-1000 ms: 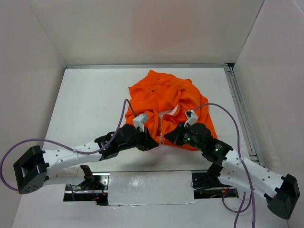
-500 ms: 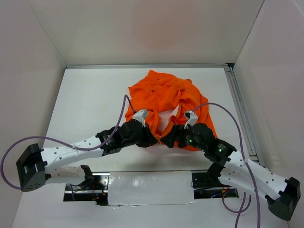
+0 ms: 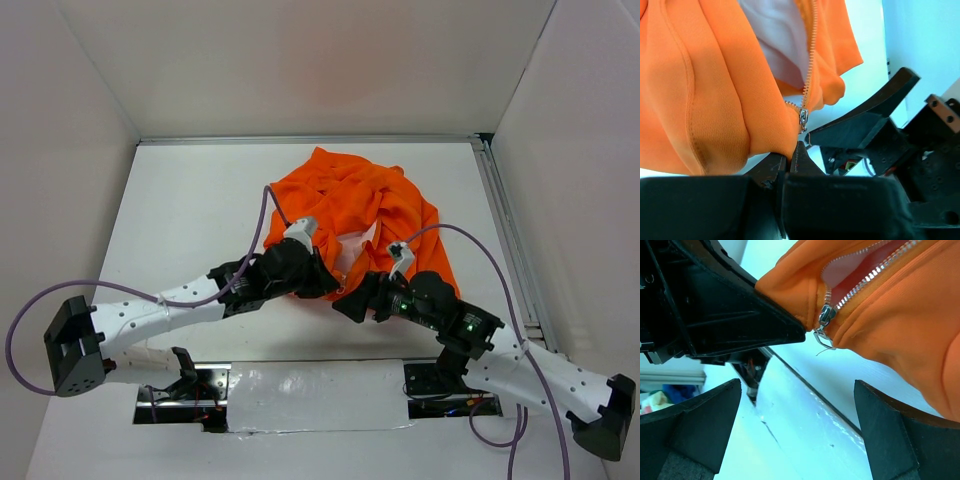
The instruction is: Zip up the jacket
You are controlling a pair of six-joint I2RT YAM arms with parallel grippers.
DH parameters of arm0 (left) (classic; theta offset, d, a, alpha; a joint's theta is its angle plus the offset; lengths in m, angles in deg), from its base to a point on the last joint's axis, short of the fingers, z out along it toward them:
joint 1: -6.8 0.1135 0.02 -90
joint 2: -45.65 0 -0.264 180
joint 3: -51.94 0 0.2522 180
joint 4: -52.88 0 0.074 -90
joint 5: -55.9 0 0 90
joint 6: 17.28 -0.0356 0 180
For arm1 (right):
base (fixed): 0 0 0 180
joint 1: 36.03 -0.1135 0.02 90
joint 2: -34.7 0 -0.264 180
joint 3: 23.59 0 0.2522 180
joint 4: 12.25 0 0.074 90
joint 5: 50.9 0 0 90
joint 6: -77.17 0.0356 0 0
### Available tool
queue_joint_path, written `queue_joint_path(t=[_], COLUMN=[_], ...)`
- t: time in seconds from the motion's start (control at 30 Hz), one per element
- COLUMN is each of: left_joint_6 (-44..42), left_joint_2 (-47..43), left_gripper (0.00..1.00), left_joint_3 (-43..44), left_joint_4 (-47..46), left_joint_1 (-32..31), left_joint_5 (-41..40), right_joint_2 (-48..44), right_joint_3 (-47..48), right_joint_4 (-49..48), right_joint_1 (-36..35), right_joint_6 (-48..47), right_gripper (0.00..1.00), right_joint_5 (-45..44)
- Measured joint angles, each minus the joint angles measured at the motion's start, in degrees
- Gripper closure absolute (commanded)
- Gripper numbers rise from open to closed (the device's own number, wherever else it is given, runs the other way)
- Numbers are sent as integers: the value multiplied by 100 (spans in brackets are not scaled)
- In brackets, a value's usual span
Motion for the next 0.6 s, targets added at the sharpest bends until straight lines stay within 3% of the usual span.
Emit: queue_joint_path(t=[0.17,0.23,0.6], left_joint_6=[28,66,92], left_joint_2=[20,31,15], left_gripper=[100,100,100], left_joint_3=[138,203,229], left_joint_4=[68,79,63], left_joint_1=[33,39,52], left_joint_5=[131,205,374], right_joint_2=[107,186,328], right_joint_3=[-136,-262,-675], right_joint_4=[-463,-815,-1639], right_joint_1=[0,-4,-50], right_joint_6=[155,227,396], right_gripper=[5,15,39], right_joint_5=[48,42,-435])
